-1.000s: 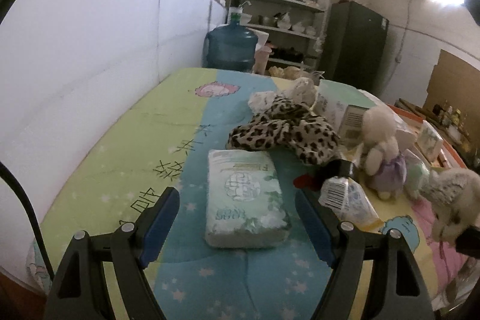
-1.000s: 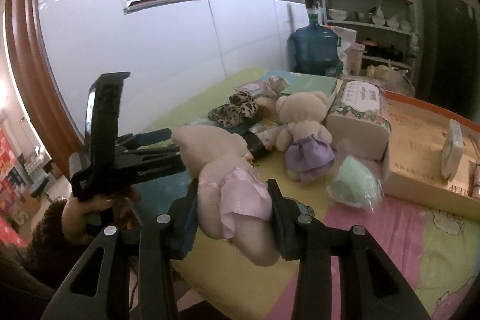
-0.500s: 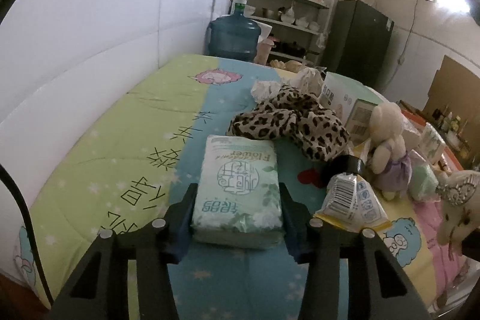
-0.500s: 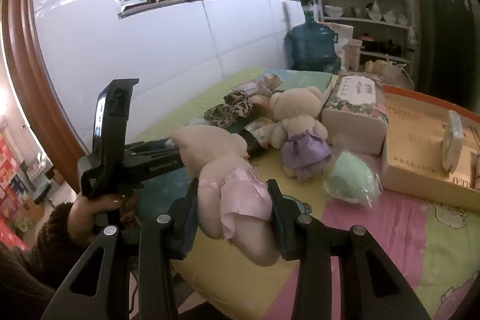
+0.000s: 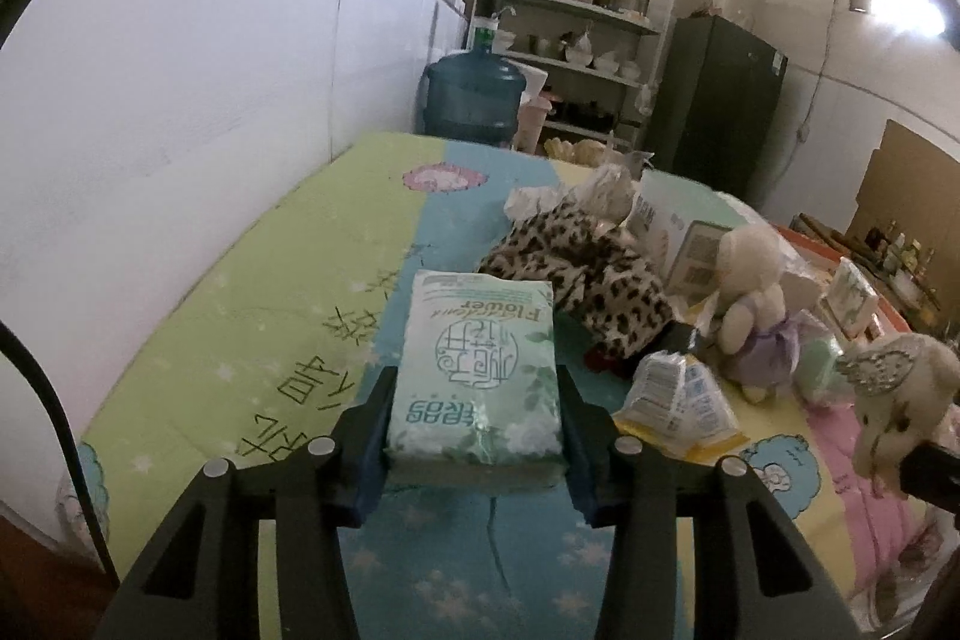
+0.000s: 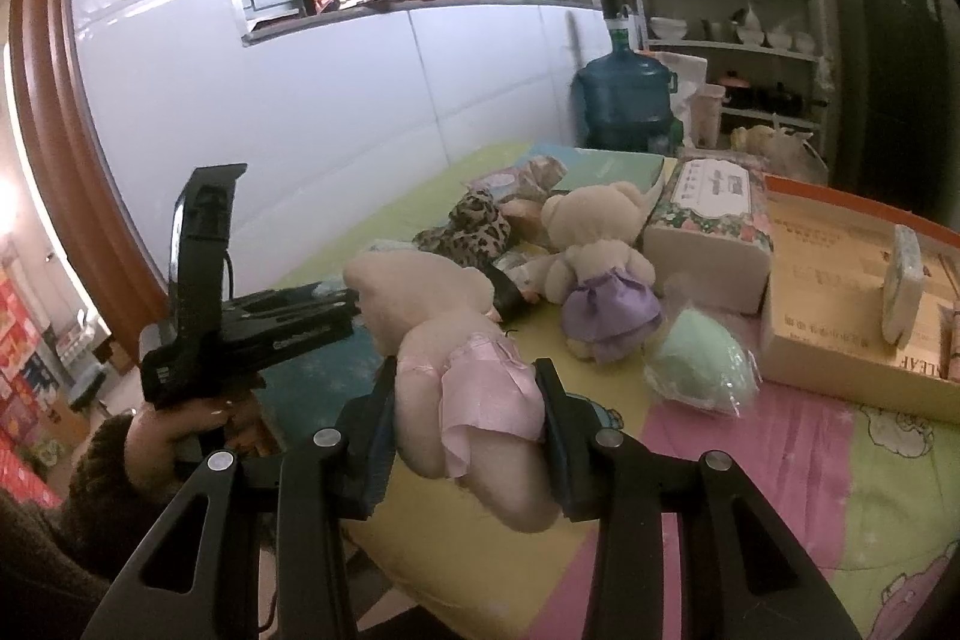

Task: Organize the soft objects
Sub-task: 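Carry the tissue pack and teddy bear with both tools over the tray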

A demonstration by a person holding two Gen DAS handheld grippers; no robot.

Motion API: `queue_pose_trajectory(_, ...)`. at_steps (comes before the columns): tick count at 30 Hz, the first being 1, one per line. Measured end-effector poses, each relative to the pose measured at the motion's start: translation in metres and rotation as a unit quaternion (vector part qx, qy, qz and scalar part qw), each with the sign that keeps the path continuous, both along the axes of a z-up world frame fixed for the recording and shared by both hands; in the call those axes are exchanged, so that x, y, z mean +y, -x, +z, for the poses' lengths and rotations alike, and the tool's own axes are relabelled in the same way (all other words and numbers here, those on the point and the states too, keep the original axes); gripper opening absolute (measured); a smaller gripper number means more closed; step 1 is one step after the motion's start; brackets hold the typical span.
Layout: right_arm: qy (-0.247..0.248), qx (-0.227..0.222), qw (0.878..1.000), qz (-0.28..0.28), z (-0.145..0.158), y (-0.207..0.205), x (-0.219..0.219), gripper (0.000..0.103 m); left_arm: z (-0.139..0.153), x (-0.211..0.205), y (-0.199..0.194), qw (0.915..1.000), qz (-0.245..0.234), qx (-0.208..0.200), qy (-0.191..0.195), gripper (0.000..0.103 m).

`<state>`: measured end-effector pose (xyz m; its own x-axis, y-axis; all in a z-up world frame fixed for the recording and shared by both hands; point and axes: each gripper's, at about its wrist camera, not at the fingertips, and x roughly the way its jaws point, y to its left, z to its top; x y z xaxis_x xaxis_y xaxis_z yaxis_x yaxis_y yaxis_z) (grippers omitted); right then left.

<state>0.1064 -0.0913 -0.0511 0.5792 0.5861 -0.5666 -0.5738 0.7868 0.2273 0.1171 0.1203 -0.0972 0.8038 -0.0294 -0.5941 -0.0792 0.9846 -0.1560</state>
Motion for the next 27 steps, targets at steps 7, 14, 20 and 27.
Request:
queue_pose_trajectory(7,-0.007,-0.01,1.0,-0.005,0.007,0.006,-0.007,0.043,0.022,-0.011,0.012,0.9995,-0.011,-0.028,-0.01,0.048)
queue_pose_trajectory(14,-0.016,-0.025,0.999,-0.022,0.017,0.011,-0.023,0.043,0.044,-0.032,0.017,0.9978,-0.034,-0.054,-0.019,0.048)
queue_pose_trajectory(20,-0.025,-0.036,0.998,-0.043,0.025,0.015,-0.043,0.043,0.059,-0.056,0.014,0.9953,-0.061,-0.072,-0.024,0.048)
queue_pose_trajectory(27,-0.034,-0.049,0.995,-0.081,0.034,0.018,-0.076,0.043,0.079,-0.098,0.006,0.9894,-0.111,-0.089,-0.03,0.048)
